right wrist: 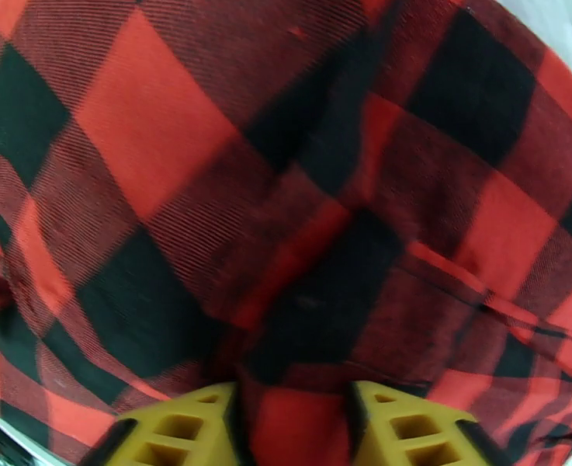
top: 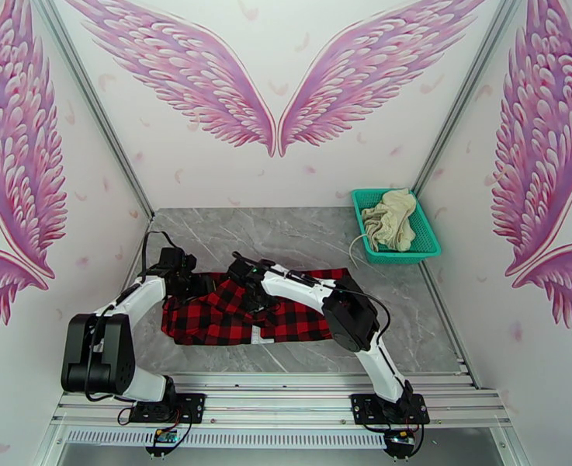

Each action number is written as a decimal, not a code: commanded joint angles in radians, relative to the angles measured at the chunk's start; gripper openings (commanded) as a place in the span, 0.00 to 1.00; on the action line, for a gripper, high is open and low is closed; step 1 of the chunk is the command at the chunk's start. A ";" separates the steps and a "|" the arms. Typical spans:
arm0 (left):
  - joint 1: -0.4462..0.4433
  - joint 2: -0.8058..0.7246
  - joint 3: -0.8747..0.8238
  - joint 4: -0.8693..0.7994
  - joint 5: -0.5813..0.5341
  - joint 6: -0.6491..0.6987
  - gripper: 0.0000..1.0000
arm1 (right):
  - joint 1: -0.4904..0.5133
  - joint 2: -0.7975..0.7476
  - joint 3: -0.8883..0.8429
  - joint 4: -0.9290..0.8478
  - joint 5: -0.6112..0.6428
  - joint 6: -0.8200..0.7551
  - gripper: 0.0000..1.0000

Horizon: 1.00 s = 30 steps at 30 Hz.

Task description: Fold and stack the mixed laundry pile

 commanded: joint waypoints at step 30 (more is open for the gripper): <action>0.027 0.120 0.033 0.016 0.030 0.033 0.56 | -0.253 -0.649 -0.669 0.117 -0.032 0.200 0.59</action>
